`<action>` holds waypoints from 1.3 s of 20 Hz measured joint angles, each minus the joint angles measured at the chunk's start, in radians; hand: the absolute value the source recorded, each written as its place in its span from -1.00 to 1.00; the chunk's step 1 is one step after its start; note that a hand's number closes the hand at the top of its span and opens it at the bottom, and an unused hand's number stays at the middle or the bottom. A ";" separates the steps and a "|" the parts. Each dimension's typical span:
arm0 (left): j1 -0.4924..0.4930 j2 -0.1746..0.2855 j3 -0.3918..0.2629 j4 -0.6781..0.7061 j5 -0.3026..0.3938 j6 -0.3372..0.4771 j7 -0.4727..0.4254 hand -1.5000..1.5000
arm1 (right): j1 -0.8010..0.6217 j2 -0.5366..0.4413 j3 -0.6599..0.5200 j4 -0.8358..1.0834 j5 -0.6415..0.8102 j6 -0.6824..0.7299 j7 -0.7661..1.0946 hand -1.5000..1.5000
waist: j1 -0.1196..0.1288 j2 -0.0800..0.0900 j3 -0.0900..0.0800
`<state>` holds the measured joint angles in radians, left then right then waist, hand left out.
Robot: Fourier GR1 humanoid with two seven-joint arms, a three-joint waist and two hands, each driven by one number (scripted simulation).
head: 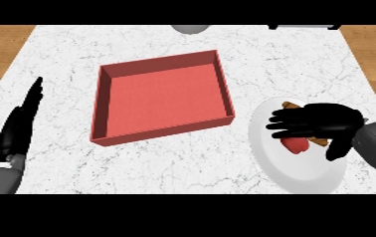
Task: Pick the bell pepper from the plate and place it in the cardboard box
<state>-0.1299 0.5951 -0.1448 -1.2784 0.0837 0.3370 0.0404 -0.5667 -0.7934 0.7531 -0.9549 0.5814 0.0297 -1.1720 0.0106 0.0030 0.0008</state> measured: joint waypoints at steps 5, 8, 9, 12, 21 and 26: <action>0.018 -0.008 0.010 -0.021 -0.014 -0.008 0.005 0.00 | 0.030 0.008 0.010 0.008 0.046 -0.028 0.021 -1.00 | -0.001 -0.001 0.000; 0.018 -0.007 0.026 -0.025 -0.022 -0.019 0.006 0.00 | 0.022 0.044 0.007 0.046 0.079 -0.039 0.032 -1.00 | 0.001 -0.001 0.000; 0.027 -0.012 0.025 -0.034 -0.028 -0.017 0.007 0.00 | 0.022 0.060 0.009 0.050 0.089 -0.041 0.039 1.00 | 0.001 -0.001 0.000; 0.014 -0.022 0.033 -0.013 -0.036 -0.023 0.001 0.00 | 0.018 0.102 -0.014 0.077 0.084 -0.064 0.040 1.00 | 0.000 0.000 -0.001; 0.024 -0.022 0.053 -0.024 -0.041 -0.048 0.010 0.00 | 0.040 0.173 -0.121 0.072 0.020 -0.154 0.031 1.00 | 0.000 -0.001 0.000; 0.043 -0.031 0.064 -0.016 -0.052 -0.033 0.005 0.00 | 0.087 0.228 -0.213 0.067 -0.029 -0.223 0.211 1.00 | -0.027 -0.010 -0.002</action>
<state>-0.0867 0.5639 -0.0807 -1.2943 0.0315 0.3041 0.0453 -0.4802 -0.5649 0.5404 -0.8882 0.5526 -0.1935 -0.9610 -0.0166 -0.0071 -0.0014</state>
